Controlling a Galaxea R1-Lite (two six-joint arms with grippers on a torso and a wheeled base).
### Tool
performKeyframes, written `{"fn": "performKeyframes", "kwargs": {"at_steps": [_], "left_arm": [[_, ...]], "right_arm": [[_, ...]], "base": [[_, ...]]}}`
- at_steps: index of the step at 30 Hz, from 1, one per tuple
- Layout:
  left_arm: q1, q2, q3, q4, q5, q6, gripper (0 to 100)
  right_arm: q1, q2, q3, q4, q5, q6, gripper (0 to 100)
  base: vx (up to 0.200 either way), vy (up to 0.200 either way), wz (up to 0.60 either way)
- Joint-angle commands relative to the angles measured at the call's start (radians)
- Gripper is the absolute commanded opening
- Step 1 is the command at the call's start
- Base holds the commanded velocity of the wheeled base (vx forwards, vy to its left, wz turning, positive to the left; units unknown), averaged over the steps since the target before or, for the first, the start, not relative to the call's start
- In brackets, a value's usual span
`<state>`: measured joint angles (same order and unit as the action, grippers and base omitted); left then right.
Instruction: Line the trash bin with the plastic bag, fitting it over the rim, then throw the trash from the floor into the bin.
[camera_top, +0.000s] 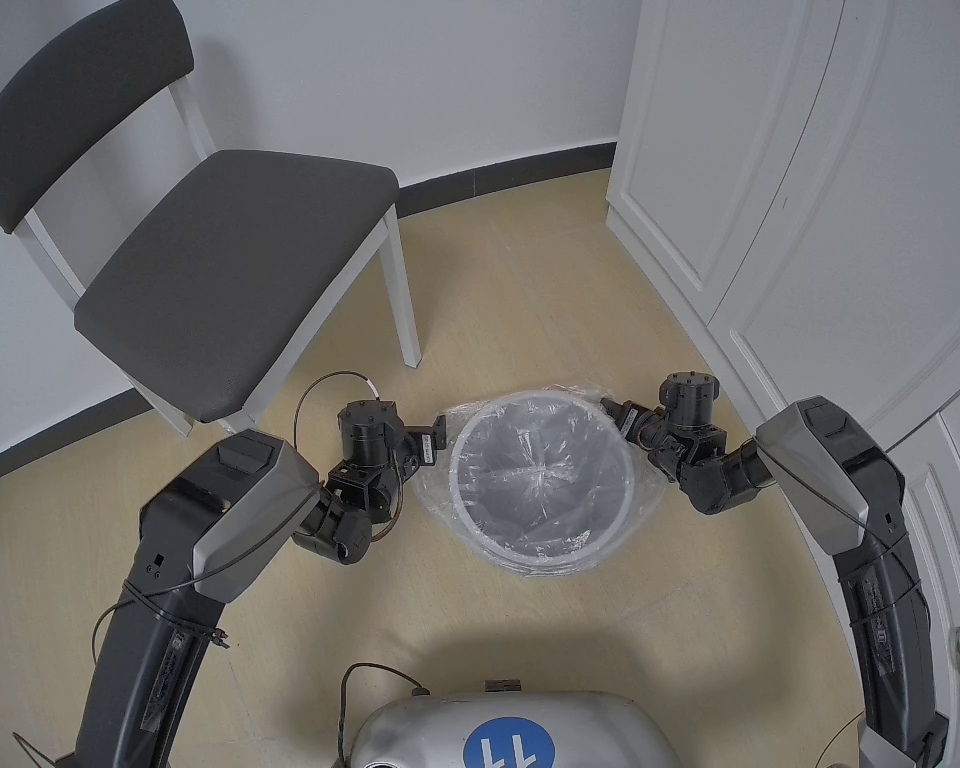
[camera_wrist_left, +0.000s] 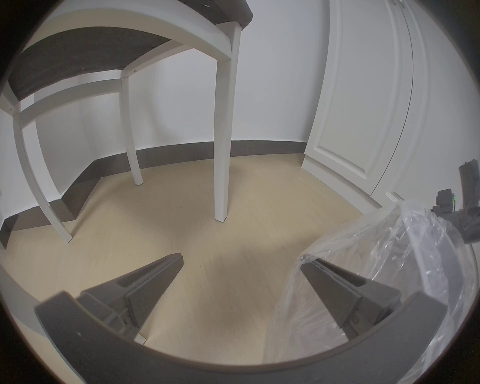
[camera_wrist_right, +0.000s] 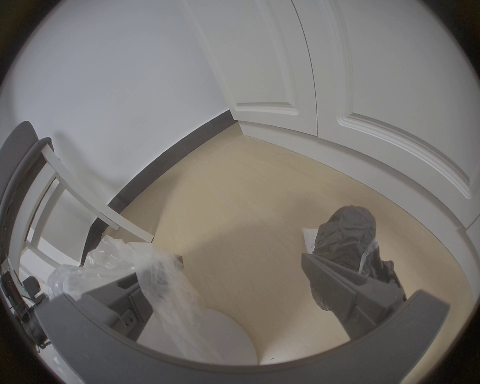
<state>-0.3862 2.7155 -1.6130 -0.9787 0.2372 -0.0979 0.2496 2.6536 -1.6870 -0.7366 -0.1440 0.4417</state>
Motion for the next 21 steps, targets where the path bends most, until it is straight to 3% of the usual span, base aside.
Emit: {"fn": "performKeyframes", "kwargs": {"at_steps": [1, 21], "left_arm": [[0.001, 0.003, 0.002, 0.002, 0.001, 0.0, 100], [-0.003, 0.07, -0.004, 0.015, 0.001, 0.001, 100]], "right_arm": [[-0.001, 0.014, 0.001, -0.001, 0.0, 0.0, 100], [0.007, 0.06, 0.036, -0.02, -0.006, 0.003, 100]], "base": [[0.0, 0.0, 0.0], [0.0, 0.0, 0.0]]}}
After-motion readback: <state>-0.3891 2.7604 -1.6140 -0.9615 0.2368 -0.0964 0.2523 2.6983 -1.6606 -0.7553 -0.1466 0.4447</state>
